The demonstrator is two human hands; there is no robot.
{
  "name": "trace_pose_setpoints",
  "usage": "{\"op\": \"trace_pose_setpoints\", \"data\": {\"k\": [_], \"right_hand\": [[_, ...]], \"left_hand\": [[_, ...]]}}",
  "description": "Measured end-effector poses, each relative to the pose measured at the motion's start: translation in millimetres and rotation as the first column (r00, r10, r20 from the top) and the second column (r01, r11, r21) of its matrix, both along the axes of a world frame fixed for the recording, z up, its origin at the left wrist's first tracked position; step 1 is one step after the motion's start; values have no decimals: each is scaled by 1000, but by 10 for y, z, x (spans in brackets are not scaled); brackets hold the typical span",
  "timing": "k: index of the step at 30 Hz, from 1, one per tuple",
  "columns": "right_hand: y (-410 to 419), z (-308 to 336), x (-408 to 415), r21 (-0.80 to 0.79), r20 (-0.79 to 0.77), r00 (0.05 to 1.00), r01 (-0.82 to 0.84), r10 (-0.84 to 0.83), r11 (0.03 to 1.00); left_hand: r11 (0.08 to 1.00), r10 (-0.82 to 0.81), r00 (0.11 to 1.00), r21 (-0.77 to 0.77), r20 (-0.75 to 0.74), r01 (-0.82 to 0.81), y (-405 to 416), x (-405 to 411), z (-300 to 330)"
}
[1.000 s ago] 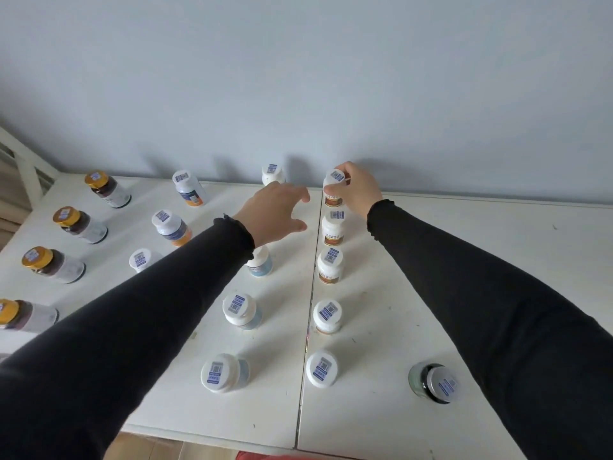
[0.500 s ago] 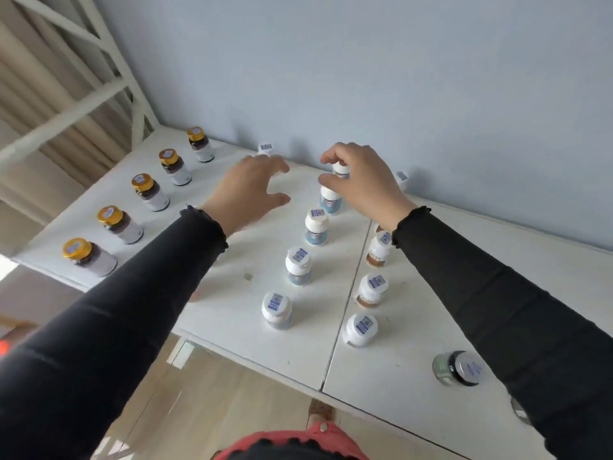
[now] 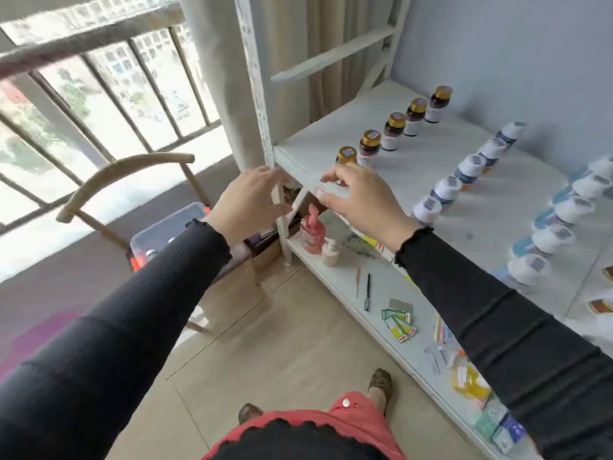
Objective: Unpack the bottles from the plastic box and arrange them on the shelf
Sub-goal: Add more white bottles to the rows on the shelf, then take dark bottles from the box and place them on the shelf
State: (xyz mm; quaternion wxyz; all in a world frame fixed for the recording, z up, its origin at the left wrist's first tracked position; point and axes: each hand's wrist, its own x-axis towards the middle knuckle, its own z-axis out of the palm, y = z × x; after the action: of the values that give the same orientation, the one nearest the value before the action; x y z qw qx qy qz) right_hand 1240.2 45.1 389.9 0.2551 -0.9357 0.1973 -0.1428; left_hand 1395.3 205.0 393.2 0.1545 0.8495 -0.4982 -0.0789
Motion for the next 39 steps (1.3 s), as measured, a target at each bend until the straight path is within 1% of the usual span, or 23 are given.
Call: {"op": "trace_pose_setpoints", "data": {"k": [3, 7, 10, 14, 18, 20, 24, 27, 29, 33, 35, 37, 39], "right_hand": [[597, -270, 554, 74, -85, 995, -46, 52, 996], [1145, -608, 1235, 204, -180, 977, -78, 115, 976], [1402, -895, 1733, 240, -241, 960, -85, 144, 967], [1606, -1338, 2358, 270, -329, 930, -71, 161, 960], [1640, -1829, 2949, 336, -419, 896, 1, 148, 942], [1653, -2046, 3199, 364, -464, 875, 48, 136, 930], [1714, -2413, 3534, 383, -525, 841, 99, 128, 918], [1744, -2636, 3651, 396, -540, 834, 129, 117, 909], [1762, -2751, 3675, 425, -541, 835, 171, 98, 889], [1786, -2971, 3700, 452, -551, 833, 252, 46, 856], [1786, -3073, 3751, 441, -557, 830, 264, 30, 858], [1788, -3169, 3847, 423, -561, 828, 277, 9, 862], [1800, -3277, 3988, 407, -572, 820, 294, -10, 865]], "left_hand": [[995, 93, 995, 47, -20, -92, 759, 474, -219], [968, 241, 967, 88, -82, -234, 1567, 1063, -522], [934, 343, 931, 151, -124, -324, 1959, 1475, -766], [900, 412, 891, 237, -192, -365, 2248, 2013, -1156], [875, 458, 846, 306, -273, -375, 2324, 2572, -1624], [860, 489, 808, 335, -329, -385, 2302, 2815, -1877], [821, 563, 695, 398, -447, -409, 2162, 3141, -2377], [790, 608, 611, 465, -507, -400, 1988, 3312, -2751], [777, 622, 593, 495, -512, -388, 1868, 3399, -2983], [742, 641, 594, 590, -486, -318, 1688, 3508, -3298], [752, 632, 571, 593, -524, -289, 1648, 3555, -3449], [766, 631, 523, 568, -573, -301, 1674, 3602, -3548], [774, 629, 498, 540, -597, -330, 1770, 3654, -3546]]}}
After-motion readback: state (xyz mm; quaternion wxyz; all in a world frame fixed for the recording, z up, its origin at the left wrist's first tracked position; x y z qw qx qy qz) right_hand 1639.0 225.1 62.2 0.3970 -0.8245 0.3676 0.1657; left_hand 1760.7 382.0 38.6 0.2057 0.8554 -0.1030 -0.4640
